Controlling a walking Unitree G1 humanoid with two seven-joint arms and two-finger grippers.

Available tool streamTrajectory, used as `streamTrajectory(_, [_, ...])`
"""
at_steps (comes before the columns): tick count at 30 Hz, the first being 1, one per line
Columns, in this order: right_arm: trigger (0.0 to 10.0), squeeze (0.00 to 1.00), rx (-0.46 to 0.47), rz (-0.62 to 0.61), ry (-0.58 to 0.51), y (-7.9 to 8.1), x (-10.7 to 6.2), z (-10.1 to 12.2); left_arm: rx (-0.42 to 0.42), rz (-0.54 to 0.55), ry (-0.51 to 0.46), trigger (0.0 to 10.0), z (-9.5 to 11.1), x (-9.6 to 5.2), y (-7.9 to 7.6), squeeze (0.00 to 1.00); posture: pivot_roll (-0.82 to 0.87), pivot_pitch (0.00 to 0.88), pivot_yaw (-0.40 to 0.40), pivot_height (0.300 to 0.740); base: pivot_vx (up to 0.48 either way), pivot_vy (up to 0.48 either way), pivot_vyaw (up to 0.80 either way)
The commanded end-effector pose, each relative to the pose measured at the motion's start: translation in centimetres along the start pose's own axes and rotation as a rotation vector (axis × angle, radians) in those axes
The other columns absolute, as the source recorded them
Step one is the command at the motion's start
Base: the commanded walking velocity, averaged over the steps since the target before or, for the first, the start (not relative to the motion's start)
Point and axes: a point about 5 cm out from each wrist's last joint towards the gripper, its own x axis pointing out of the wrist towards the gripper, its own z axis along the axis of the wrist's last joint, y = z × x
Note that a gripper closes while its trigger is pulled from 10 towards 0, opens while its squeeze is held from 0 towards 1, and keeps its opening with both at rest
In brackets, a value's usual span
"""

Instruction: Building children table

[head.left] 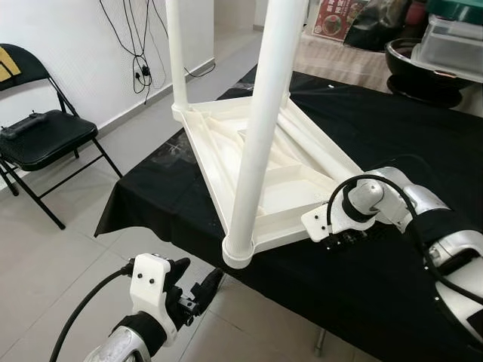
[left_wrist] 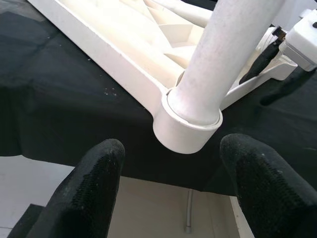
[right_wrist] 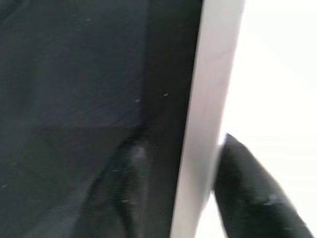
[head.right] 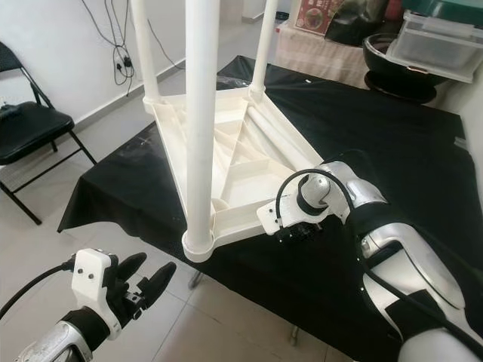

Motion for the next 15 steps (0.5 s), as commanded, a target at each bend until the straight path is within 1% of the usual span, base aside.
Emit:
streamTrajectory(1, [0.0, 0.00, 0.003, 0.039, -0.008, 0.8, 0.5, -0.1, 0.002, 0.000, -0.009, 10.0, 0.1, 0.1, -0.2, 0.00, 0.06, 0.099, -0.098, 0.740, 0.000, 0.000, 0.00])
streamTrajectory(3, [0.0, 0.00, 0.002, 0.055, -0.012, 1.1, 0.7, -0.1, 0.002, 0.000, -0.011, 10.0, 0.1, 0.1, -0.2, 0.00, 0.06, 0.100, -0.098, 0.740, 0.000, 0.000, 0.00])
streamTrajectory(5, [0.0, 0.00, 0.002, 0.055, -0.012, 1.1, 0.7, -0.1, 0.002, 0.000, -0.011, 10.0, 0.1, 0.1, -0.2, 0.00, 0.06, 0.100, -0.098, 0.740, 0.000, 0.000, 0.00])
streamTrajectory(6, [0.0, 0.00, 0.024, 0.080, -0.022, 1.9, 1.1, -0.1, 0.003, -0.001, -0.014, 10.0, 0.2, 0.1, -0.2, 0.00, 0.05, 0.102, -0.101, 0.740, 0.000, 0.000, 0.00])
streamTrajectory(8, [0.0, 0.00, 0.024, 0.080, -0.022, 1.9, 1.1, -0.1, 0.003, -0.001, -0.014, 10.0, 0.2, 0.1, -0.2, 0.00, 0.05, 0.102, -0.101, 0.740, 0.000, 0.000, 0.00])
streamTrajectory(9, [0.0, 0.00, 0.077, 0.096, -0.057, 2.9, 1.6, 0.2, 0.001, -0.001, -0.018, 10.0, 0.2, 0.2, -0.2, 0.00, 0.04, 0.106, -0.098, 0.740, 0.000, 0.000, 0.00])
streamTrajectory(10, [0.0, 0.00, 0.077, 0.096, -0.057, 2.9, 1.6, 0.2, 0.001, -0.001, -0.018, 10.0, 0.2, 0.2, -0.2, 0.00, 0.04, 0.106, -0.098, 0.740, 0.000, 0.000, 0.00])
streamTrajectory(13, [0.0, 0.00, 0.154, 0.098, -0.126, 3.8, 1.8, 0.7, -0.003, -0.003, -0.021, 10.0, 0.2, 0.3, -0.2, 0.00, 0.03, 0.107, -0.097, 0.740, 0.000, 0.000, 0.00])
streamTrajectory(14, [0.0, 0.00, 0.154, 0.098, -0.126, 3.8, 1.8, 0.7, -0.003, -0.003, -0.021, 10.0, 0.2, 0.3, -0.2, 0.00, 0.03, 0.107, -0.097, 0.740, 0.000, 0.000, 0.00])
streamTrajectory(15, [0.0, 0.00, 0.223, 0.096, -0.200, 4.3, 1.7, 1.4, -0.004, -0.006, -0.021, 10.0, 0.2, 0.3, -0.2, 0.00, 0.03, 0.107, -0.093, 0.740, 0.000, 0.000, 0.00])
